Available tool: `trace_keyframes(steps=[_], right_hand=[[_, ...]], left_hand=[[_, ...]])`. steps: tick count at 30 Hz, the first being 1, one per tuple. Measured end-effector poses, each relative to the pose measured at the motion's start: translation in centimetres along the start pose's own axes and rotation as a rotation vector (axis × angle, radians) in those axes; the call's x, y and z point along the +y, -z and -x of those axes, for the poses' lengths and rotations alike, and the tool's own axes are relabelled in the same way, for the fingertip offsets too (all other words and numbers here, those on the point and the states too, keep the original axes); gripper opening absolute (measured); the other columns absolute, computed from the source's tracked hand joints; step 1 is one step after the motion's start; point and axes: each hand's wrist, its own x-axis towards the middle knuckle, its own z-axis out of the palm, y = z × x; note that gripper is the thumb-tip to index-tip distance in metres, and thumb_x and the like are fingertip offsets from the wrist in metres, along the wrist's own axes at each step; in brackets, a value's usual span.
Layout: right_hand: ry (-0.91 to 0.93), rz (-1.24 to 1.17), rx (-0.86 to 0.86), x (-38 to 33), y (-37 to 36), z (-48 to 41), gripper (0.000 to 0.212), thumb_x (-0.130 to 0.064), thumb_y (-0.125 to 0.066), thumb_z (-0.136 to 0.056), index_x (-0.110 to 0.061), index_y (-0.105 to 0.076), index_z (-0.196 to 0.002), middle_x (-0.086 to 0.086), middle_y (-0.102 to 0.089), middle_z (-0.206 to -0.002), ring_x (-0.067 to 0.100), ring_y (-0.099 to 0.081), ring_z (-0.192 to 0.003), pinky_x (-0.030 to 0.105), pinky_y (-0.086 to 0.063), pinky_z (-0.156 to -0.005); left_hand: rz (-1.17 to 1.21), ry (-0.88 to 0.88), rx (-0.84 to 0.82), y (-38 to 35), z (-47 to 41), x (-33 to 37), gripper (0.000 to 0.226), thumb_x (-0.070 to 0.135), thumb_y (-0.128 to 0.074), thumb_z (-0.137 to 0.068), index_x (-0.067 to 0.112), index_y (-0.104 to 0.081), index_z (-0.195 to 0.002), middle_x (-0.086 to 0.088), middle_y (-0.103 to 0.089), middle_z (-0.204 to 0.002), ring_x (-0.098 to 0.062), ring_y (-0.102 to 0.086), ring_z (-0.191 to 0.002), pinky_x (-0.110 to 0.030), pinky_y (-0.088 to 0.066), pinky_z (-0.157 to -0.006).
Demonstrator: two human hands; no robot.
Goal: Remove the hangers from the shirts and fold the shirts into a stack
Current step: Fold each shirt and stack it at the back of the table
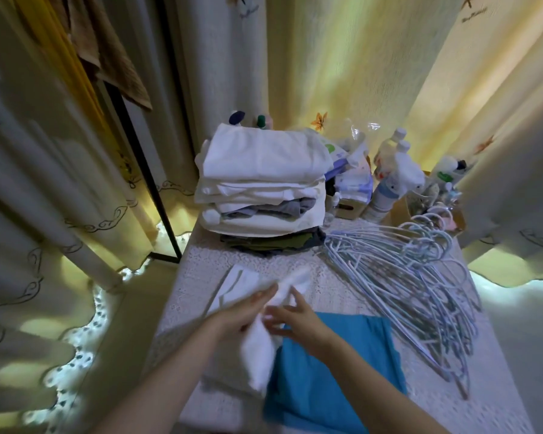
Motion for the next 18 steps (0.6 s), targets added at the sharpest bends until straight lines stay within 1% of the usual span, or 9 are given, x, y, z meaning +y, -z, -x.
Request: trace_keyframes(steps=[2,3,5,7,9,11,13,15,18], right_hand=[[0.02,0.042,-0.106,-1.3,-1.8,-0.8,0.089,-0.016,-0.068,-0.087,-0.027,-0.006,-0.15,0.01,-0.067,-0.108,0.024,-0.07,-0.088,0.038,-0.058,-0.081],[0.039,0.144,-0.1,-1.8,-2.0,-1.3,0.079,-0.019,-0.065,-0.089,-0.027,-0.014,-0.148,0.009,-0.065,-0.111,0.023,-0.069,-0.089,0.037,-0.057,-0.082],[0.097,0.426,0.022,-2.2,-1.1,-2.1,0.052,-0.014,-0.058,-0.093,-0.016,-0.035,-0.14,0.011,-0.063,-0.118,0.021,-0.063,-0.086,0.033,-0.053,-0.079],[0.137,0.722,0.182,-1.9,1.7,-2.5,0.042,-0.014,-0.057,-0.092,-0.009,-0.044,-0.132,0.014,-0.059,-0.126,0.021,-0.057,-0.092,0.032,-0.047,-0.08],[0.096,1.035,0.232,-1.2,5.8,-2.2,0.059,-0.031,-0.066,-0.087,-0.012,-0.041,-0.137,0.009,-0.053,-0.134,0.024,-0.051,-0.113,0.034,-0.043,-0.094],[-0.069,1.252,0.17,-0.2,10.0,-1.5,0.087,-0.051,-0.071,-0.077,-0.019,-0.029,-0.145,0.003,-0.044,-0.143,0.027,-0.038,-0.13,0.041,-0.036,-0.106],[-0.169,1.396,0.076,0.6,12.6,-0.9,0.103,-0.065,-0.071,-0.067,-0.024,-0.022,-0.148,0.001,-0.035,-0.147,0.027,-0.03,-0.135,0.048,-0.028,-0.112],[-0.157,1.545,0.025,0.9,13.4,-0.9,0.108,-0.072,-0.07,-0.06,-0.024,-0.025,-0.145,0.0,-0.036,-0.144,0.027,-0.031,-0.132,0.049,-0.024,-0.112],[-0.219,1.652,-0.038,0.0,13.0,-1.5,0.097,-0.068,-0.077,-0.055,-0.02,-0.043,-0.133,0.002,-0.051,-0.133,0.026,-0.046,-0.121,0.041,-0.032,-0.108]], left_hand=[[-0.14,0.004,0.138,2.4,0.0,-0.1,0.103,0.085,-0.054,-0.061,0.031,-0.031,-0.147,0.0,-0.031,-0.153,-0.025,-0.032,-0.138,-0.046,-0.027,-0.114],[-0.191,0.008,0.192,3.6,-0.1,-0.5,0.099,0.077,-0.06,-0.067,0.027,-0.032,-0.147,-0.002,-0.032,-0.152,-0.027,-0.036,-0.136,-0.046,-0.03,-0.112],[-0.23,-0.007,0.233,5.7,-0.5,-1.5,0.072,0.047,-0.07,-0.08,0.011,-0.044,-0.138,-0.01,-0.049,-0.141,-0.026,-0.053,-0.118,-0.042,-0.043,-0.102],[-0.28,-0.027,0.284,6.3,-1.0,-2.5,0.045,0.021,-0.068,-0.087,0.002,-0.051,-0.125,-0.017,-0.058,-0.127,-0.025,-0.059,-0.102,-0.036,-0.049,-0.089],[-0.346,-0.034,0.398,5.7,-1.4,-3.2,0.042,0.016,-0.062,-0.09,0.001,-0.048,-0.127,-0.02,-0.056,-0.127,-0.027,-0.056,-0.103,-0.03,-0.044,-0.08],[-0.393,-0.04,0.558,4.9,-1.7,-4.0,0.048,0.017,-0.058,-0.093,0.001,-0.041,-0.135,-0.022,-0.048,-0.134,-0.034,-0.05,-0.118,-0.035,-0.042,-0.088],[-0.491,-0.033,0.696,4.3,-1.6,-5.1,0.048,0.019,-0.056,-0.094,0.0,-0.039,-0.135,-0.024,-0.042,-0.137,-0.038,-0.042,-0.124,-0.042,-0.04,-0.095],[-0.534,-0.012,0.733,4.2,-1.5,-5.9,0.048,0.022,-0.057,-0.093,-0.002,-0.039,-0.131,-0.025,-0.039,-0.134,-0.04,-0.041,-0.121,-0.044,-0.041,-0.093],[-0.359,0.011,0.68,4.6,-1.4,-5.9,0.054,0.025,-0.066,-0.088,-0.005,-0.042,-0.126,-0.025,-0.048,-0.125,-0.039,-0.053,-0.109,-0.037,-0.044,-0.076]])
